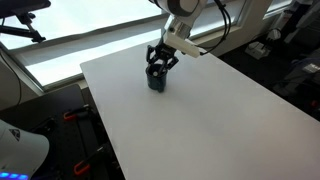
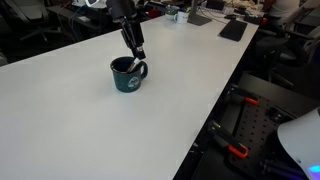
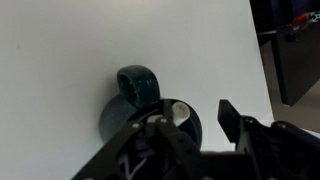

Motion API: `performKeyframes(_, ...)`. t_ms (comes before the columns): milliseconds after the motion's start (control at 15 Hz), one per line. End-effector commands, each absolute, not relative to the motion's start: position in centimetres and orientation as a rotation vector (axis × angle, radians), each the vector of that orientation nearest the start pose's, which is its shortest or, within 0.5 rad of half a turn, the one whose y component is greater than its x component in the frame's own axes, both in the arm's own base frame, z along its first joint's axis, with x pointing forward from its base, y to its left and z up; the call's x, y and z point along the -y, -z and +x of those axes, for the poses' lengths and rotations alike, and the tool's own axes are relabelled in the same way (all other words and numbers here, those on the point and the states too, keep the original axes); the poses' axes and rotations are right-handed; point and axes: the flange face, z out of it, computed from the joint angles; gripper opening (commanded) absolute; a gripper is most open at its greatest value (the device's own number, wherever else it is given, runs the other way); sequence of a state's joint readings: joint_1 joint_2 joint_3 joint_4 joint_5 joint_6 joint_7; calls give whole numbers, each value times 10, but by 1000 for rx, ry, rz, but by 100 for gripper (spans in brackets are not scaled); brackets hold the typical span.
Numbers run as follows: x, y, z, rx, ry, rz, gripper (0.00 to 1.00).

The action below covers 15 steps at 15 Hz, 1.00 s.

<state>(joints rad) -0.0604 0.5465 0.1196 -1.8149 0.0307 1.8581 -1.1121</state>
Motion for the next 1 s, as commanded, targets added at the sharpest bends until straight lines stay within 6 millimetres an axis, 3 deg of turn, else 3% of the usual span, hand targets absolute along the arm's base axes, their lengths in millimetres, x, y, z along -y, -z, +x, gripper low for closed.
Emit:
performKeyframes(0, -35, -215, 590, 1522, -497, -2283, 23)
performKeyframes(200, -33, -215, 590, 1526, -477, -2268, 1)
performKeyframes(467, -31, -214, 591, 1515, -468, -2258, 0)
performKeyframes(533, -31, -215, 591, 1511, -475, -2261, 10)
performKeyframes(600, -32, -215, 591, 1513, -480, -2270, 27)
performKeyframes(933, -35, -223, 595, 1519, -468, -2290, 63)
